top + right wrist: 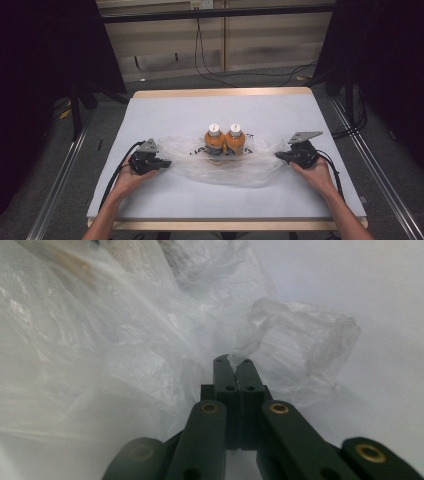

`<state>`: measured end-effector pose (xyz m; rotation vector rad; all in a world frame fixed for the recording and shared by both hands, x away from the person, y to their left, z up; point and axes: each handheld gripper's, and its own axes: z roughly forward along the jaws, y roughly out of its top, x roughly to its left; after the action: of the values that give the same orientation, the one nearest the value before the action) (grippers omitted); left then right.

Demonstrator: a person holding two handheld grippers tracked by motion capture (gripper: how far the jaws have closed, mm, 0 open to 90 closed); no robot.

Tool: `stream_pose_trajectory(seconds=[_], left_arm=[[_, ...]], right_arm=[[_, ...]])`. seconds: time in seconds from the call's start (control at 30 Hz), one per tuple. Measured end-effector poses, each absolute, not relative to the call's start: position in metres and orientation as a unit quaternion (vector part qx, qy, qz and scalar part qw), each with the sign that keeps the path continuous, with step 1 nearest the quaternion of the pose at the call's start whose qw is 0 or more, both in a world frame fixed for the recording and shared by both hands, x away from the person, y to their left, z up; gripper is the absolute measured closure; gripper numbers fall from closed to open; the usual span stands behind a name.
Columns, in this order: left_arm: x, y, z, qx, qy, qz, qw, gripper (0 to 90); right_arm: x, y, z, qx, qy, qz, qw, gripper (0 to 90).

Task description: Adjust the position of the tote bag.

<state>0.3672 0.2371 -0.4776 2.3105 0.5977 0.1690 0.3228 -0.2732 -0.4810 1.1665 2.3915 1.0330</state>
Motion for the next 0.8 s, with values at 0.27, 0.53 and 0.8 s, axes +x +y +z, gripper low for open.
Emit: stream_pose_trajectory(seconds=[0.27, 0.53, 0.8], left_arm=[[0.365, 0.241, -0.477, 0.899, 0.241, 0.062, 0.360, 90.0], [0.364, 0.249, -0.475, 0.887, 0.253, 0.045, 0.383, 85.1], [0.357, 0.264, -0.449, 0.862, 0.269, 0.072, 0.423, 65.2]], right_arm=[[0.321, -0.279, -0.483, 0.411, 0.827, 0.352, 0.155, 90.0], [0.317, -0.281, -0.480, 0.414, 0.817, 0.373, 0.150, 79.4], [0.308, -0.296, -0.454, 0.426, 0.772, 0.446, 0.156, 55.5]])
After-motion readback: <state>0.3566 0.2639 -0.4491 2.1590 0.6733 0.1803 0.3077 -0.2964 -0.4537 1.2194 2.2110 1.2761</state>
